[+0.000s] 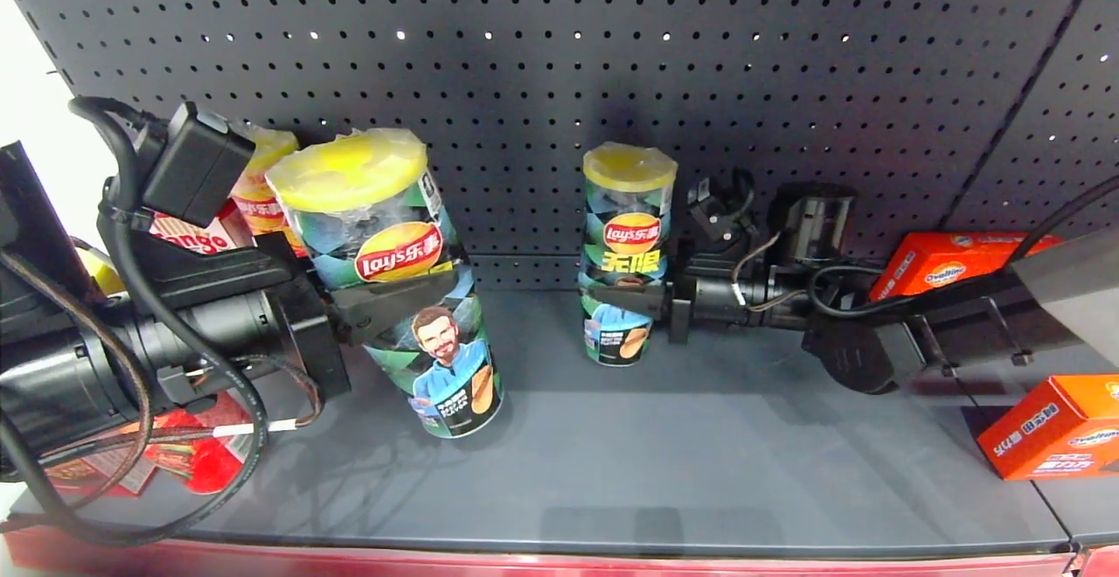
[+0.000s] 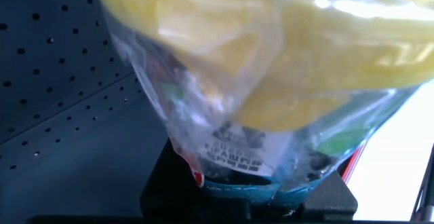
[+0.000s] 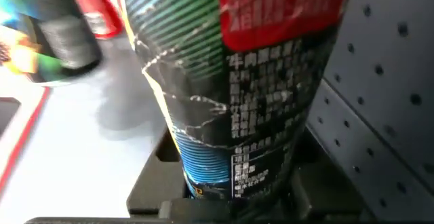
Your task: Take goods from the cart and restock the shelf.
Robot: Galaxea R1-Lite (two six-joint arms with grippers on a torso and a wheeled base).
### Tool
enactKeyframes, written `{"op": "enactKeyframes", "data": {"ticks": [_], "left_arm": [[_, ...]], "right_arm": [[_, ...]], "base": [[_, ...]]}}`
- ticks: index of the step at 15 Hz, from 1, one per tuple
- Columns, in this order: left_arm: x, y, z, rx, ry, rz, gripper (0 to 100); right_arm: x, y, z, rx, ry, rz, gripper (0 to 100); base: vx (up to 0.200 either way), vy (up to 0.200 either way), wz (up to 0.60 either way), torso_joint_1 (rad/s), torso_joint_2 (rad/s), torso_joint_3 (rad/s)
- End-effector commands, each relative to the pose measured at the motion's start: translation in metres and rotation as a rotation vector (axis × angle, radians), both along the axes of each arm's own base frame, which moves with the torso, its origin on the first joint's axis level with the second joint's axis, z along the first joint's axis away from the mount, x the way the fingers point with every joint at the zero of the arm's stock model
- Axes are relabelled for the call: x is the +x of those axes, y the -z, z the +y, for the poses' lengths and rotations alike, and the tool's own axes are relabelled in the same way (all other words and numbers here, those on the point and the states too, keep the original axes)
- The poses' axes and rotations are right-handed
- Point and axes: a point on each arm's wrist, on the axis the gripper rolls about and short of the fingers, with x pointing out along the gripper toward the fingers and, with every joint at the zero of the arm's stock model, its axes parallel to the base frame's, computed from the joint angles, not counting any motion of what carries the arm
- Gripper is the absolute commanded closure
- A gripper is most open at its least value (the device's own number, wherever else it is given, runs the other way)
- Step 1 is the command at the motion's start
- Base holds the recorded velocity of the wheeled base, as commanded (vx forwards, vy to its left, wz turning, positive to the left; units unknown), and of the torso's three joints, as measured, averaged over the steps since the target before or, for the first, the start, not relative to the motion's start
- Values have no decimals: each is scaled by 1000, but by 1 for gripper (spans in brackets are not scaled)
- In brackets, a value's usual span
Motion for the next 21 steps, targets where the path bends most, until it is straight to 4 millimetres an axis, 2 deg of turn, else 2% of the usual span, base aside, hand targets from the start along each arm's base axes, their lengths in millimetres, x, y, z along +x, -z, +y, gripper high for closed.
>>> {"op": "enactKeyframes", "data": {"ticks": [1, 3, 4, 5, 6, 8, 9, 10, 13, 17, 21], "left_arm": [[-1, 0, 0, 0, 0, 1, 100], [-1, 1, 0, 1, 0, 3, 100], [-1, 1, 0, 1, 0, 3, 100], [-1, 1, 0, 1, 0, 3, 100], [-1, 1, 0, 0, -1, 3, 100], [-1, 1, 0, 1, 0, 2, 100], [-1, 1, 0, 0, 0, 3, 100], [-2, 0, 0, -1, 0, 2, 100], [-2, 0, 0, -2, -1, 3, 100], [-2, 0, 0, -1, -1, 0, 100], [-2, 1, 0, 0, -1, 3, 100]], "right_arm": [[-35, -24, -9, 14, 18, -27, 100], [-51, -24, -12, 7, 15, -16, 100], [-70, -20, -14, 9, 1, -22, 100], [-77, -17, -13, 11, 0, -25, 100], [-99, -10, -8, 21, 11, -35, 100], [-119, 2, -9, 11, 11, -20, 100], [-119, 2, -9, 10, 9, -19, 100], [-128, 16, -14, -6, 6, -8, 100], [-133, 34, -18, -4, 6, -4, 100], [-139, 44, -22, -26, -2, 21, 100], [-135, 48, -20, -29, 0, 23, 100]], "base": [[0, 0, 0, 0, 0, 0], [0, 0, 0, 0, 0, 0], [0, 0, 0, 0, 0, 0], [0, 0, 0, 0, 0, 0], [0, 0, 0, 0, 0, 0], [0, 0, 0, 0, 0, 0], [0, 0, 0, 0, 0, 0], [0, 0, 0, 0, 0, 0], [0, 0, 0, 0, 0, 0], [0, 0, 0, 0, 0, 0], [0, 0, 0, 0, 0, 0]]}}
